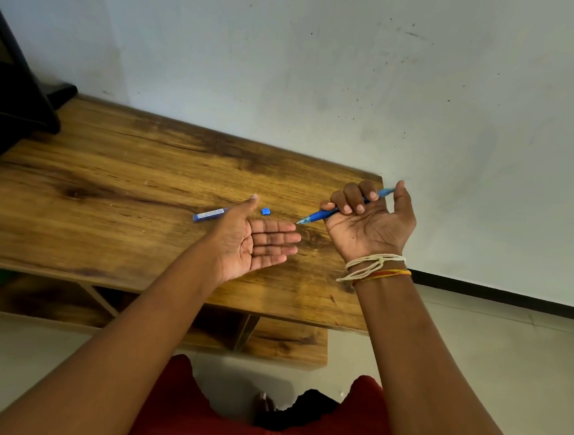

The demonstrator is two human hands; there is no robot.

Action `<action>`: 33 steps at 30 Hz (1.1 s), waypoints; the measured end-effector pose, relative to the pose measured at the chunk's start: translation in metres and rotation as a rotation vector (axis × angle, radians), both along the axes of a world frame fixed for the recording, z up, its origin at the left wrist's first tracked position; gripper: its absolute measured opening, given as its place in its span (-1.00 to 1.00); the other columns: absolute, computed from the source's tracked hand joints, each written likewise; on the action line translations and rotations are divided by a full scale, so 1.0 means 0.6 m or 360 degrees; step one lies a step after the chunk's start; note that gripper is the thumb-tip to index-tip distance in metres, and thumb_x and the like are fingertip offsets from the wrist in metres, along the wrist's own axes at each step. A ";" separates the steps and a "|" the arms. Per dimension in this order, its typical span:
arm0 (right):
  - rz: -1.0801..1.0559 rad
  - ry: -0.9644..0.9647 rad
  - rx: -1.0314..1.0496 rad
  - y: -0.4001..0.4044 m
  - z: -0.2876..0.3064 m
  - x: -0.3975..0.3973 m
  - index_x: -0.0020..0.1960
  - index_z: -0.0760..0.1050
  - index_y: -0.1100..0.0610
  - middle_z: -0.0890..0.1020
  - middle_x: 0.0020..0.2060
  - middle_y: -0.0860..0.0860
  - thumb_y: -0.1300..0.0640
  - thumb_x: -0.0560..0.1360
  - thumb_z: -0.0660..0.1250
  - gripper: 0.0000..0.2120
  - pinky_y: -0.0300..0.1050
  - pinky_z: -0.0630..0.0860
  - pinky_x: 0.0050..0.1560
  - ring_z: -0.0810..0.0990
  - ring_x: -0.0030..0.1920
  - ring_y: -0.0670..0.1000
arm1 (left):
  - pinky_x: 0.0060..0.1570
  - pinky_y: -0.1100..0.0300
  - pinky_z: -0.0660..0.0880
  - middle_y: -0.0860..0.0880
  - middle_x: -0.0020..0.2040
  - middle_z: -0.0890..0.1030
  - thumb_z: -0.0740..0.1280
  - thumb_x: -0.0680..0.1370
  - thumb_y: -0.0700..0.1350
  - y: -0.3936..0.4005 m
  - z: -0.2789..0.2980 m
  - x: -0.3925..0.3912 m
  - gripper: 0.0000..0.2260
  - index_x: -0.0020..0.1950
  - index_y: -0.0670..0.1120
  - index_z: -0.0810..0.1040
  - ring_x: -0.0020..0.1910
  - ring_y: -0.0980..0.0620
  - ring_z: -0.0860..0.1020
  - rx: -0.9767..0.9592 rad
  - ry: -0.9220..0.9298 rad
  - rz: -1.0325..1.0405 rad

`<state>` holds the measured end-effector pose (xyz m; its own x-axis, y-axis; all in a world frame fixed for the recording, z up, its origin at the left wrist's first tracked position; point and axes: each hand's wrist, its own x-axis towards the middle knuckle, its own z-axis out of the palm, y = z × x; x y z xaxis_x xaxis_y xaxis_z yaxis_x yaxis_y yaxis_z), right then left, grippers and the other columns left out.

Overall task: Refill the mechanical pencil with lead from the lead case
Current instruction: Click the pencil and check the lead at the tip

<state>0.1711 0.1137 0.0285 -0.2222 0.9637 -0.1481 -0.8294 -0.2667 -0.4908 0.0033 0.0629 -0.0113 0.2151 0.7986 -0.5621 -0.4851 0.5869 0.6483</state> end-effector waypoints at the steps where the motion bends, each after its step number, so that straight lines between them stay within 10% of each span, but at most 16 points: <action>1: 0.0000 -0.0008 0.0001 -0.001 0.000 0.000 -0.36 0.19 0.09 0.23 -0.54 -0.01 -0.22 0.53 -0.01 -0.55 -0.10 0.22 -0.26 0.16 -0.43 -0.03 | -0.18 0.13 0.61 -0.21 0.04 0.69 0.01 0.59 0.25 0.000 -0.001 0.000 -0.36 0.07 -0.26 0.62 0.01 -0.14 0.68 -0.0001 0.0002 -0.0003; 33: 0.0103 -0.0181 0.0130 -0.006 0.012 -0.014 -0.37 0.18 0.09 0.22 -0.58 -0.03 -0.18 0.56 -0.04 -0.55 -0.12 0.20 -0.31 0.16 -0.48 -0.04 | -0.21 0.14 0.61 -0.21 0.01 0.69 -0.02 0.60 0.26 0.001 -0.007 0.000 -0.34 0.02 -0.25 0.64 -0.03 -0.14 0.68 0.0004 0.0053 -0.0030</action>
